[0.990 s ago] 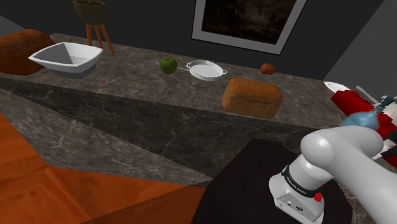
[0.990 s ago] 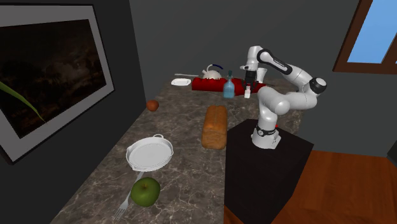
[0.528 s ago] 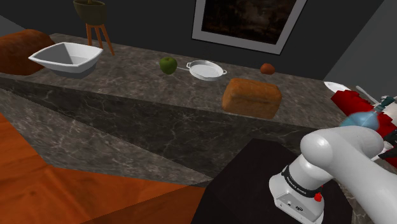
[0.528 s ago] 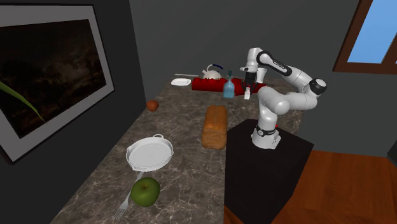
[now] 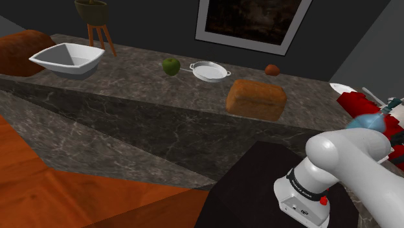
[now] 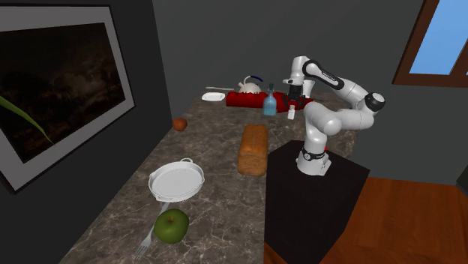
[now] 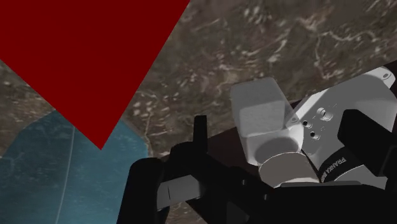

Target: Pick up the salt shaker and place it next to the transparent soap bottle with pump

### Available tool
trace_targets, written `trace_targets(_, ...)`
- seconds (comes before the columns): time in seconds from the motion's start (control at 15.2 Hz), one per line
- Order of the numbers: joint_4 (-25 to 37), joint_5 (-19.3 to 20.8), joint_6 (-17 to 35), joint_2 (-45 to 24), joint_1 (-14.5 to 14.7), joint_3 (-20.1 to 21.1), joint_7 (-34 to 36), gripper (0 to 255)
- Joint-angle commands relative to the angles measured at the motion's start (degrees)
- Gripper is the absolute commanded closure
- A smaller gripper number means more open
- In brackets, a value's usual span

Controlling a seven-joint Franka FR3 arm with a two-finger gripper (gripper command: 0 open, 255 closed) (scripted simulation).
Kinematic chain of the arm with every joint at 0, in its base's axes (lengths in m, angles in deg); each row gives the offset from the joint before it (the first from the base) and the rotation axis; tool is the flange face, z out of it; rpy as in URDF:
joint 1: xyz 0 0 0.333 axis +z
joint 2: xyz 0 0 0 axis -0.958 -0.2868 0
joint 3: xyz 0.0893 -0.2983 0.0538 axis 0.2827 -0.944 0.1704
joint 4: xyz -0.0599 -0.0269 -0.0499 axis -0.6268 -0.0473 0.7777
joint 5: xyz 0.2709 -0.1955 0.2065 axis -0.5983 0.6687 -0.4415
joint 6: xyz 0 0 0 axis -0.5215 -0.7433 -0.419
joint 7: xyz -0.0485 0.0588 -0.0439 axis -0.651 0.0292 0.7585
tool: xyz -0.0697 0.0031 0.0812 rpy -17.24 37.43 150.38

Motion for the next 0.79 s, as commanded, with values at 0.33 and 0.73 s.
trace_targets(0.33, 6.45, -4.66, -2.37, -4.08, 3.60, 5.11, -0.17, 0)
trace_targets(0.73, 6.45, -4.67, -2.37, -4.09, 3.59, 5.11, -0.17, 0)
